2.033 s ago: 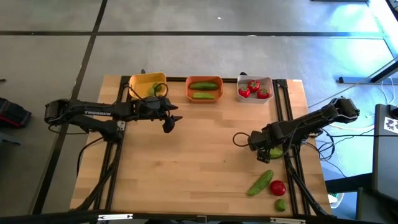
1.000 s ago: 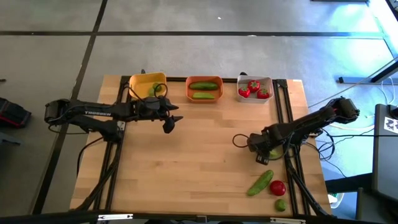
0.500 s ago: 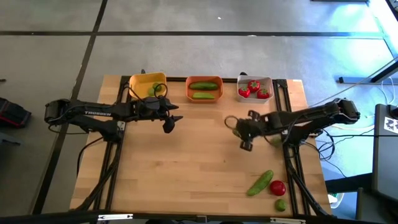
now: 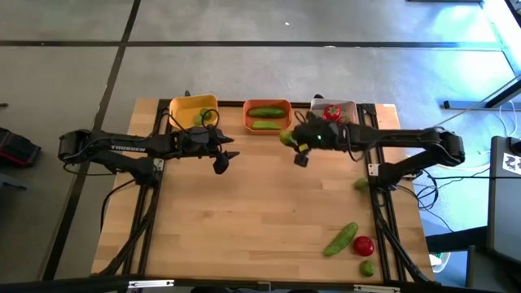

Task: Sort produce into baskets
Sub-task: Put the cucumber into the orange bin

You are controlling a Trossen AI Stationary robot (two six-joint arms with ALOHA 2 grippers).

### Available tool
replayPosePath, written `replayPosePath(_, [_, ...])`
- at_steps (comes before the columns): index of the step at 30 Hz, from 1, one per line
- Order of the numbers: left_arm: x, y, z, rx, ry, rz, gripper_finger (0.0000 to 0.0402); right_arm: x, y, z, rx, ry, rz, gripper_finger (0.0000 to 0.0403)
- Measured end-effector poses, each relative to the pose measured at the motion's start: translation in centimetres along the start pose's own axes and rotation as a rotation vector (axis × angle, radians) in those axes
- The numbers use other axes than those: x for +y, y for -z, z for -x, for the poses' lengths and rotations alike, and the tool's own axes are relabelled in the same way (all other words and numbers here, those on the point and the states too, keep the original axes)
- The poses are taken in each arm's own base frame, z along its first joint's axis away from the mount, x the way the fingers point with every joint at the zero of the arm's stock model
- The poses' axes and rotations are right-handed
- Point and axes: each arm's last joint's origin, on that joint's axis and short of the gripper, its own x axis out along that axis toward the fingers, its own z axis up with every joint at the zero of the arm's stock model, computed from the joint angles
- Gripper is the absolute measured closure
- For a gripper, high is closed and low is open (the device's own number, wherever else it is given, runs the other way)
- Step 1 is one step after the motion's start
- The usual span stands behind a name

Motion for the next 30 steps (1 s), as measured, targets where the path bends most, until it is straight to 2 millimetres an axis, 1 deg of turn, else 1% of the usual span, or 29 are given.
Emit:
replayPosePath(3, [-0.1,-0.2,0.0,-0.025,0.006,0.004,0.0121,-1.5,-0.5,-1.2,-0.037,0.044,0.018,0.0251])
replayPosePath(7, [-0.1,-0.6,0.0,-0.063,0.015,0.008,0.0121,-3.2,-1.0,-3.6,-0.12,0.078,0.006,0.0251])
replayPosePath(11, [-0.2,-0.8,0.0,-0.086,0.02,-0.005,0.0121,-4.7,-0.9,-5.9,-0.18,0.095,0.004,0.0251])
replayPosePath(15, [-0.2,-0.9,0.0,-0.094,0.021,-0.006,0.0121,-5.9,-0.1,-8.3,-0.193,0.093,-0.002,0.0251])
replayPosePath(22, [-0.2,-0.9,0.0,-0.094,0.021,0.0,0.0121,-7.8,2.2,-12.2,-0.152,0.129,-0.031,0.0251])
replayPosePath(30, [-0.1,-1.0,0.0,-0.104,-0.008,-0.015,0.0121,-9.1,4.8,-14.8,-0.059,0.145,-0.054,0.0251])
